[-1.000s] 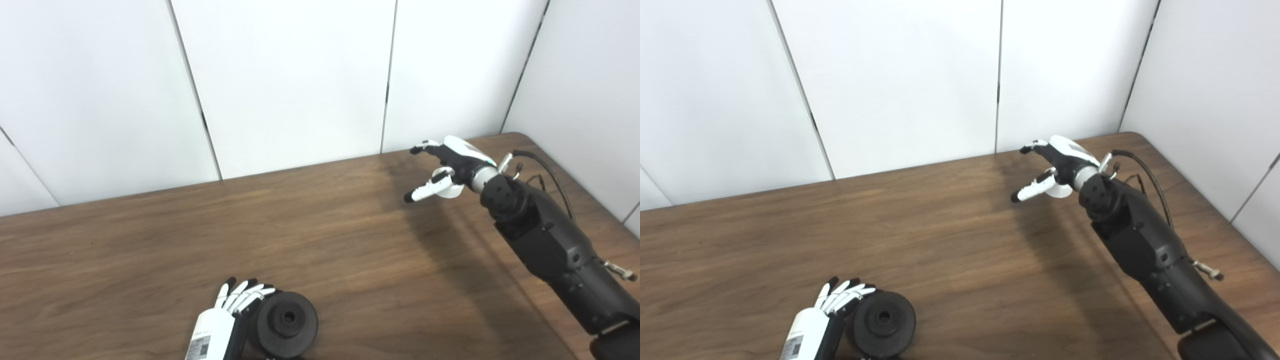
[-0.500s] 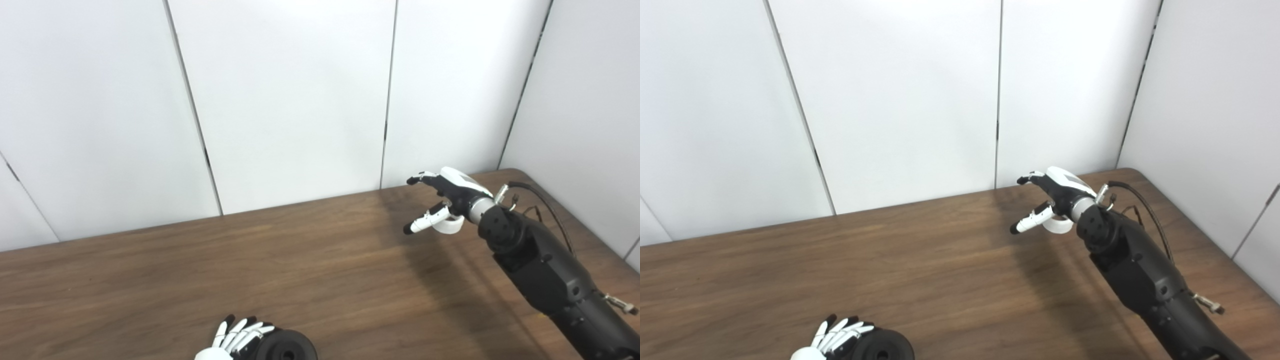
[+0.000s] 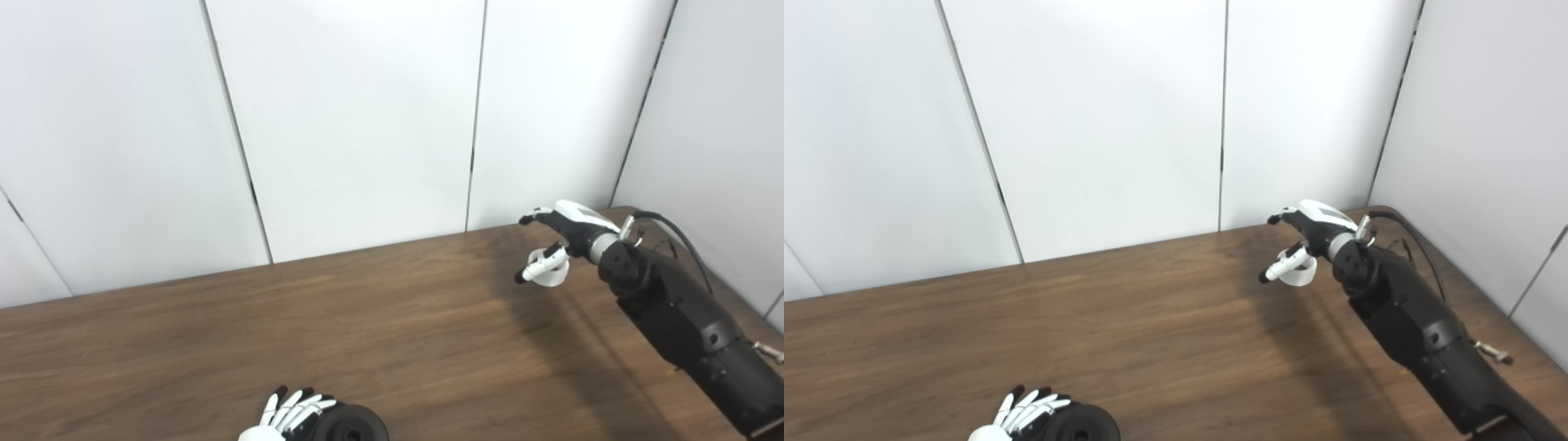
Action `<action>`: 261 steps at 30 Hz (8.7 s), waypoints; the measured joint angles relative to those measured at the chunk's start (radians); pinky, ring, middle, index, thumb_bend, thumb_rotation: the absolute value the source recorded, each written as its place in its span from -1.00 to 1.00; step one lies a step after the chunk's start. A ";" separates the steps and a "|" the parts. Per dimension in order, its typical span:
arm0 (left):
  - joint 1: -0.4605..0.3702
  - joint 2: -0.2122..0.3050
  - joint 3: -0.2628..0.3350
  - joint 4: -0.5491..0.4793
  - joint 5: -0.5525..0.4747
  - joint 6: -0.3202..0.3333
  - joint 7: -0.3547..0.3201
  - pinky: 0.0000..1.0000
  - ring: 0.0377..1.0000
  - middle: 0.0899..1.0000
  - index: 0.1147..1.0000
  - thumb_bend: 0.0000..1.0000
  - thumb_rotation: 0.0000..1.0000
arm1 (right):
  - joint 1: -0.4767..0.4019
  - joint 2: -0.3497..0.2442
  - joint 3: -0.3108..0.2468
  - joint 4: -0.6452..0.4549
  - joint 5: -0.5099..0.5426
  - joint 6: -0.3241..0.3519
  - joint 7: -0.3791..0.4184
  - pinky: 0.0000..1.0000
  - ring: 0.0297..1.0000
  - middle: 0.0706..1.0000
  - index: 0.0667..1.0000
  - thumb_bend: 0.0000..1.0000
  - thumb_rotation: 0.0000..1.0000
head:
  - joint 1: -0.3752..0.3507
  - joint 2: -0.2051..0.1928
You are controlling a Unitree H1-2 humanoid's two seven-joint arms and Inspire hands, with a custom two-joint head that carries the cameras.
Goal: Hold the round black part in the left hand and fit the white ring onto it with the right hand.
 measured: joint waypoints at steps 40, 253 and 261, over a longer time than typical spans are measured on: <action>0.001 0.000 0.000 0.000 0.007 0.000 0.004 1.00 0.79 0.60 -0.17 0.05 -0.88 | -0.011 -0.002 0.051 0.131 -0.044 -0.001 0.031 1.00 1.00 0.96 0.76 0.81 -0.43 | 0.006 0.020; -0.002 -0.047 -0.049 -0.014 0.096 0.230 -0.039 1.00 0.80 0.60 -0.16 0.05 -0.87 | 0.126 0.311 0.198 -0.757 -0.132 -0.215 0.468 0.80 0.84 0.55 -0.11 0.05 -0.73 | 0.339 0.399; -0.003 -0.048 -0.056 -0.015 0.096 0.238 -0.039 1.00 0.80 0.61 -0.17 0.05 -0.87 | 0.126 0.331 0.198 -0.707 -0.146 -0.236 0.451 0.79 0.84 0.55 -0.11 0.05 -0.73 | 0.337 0.393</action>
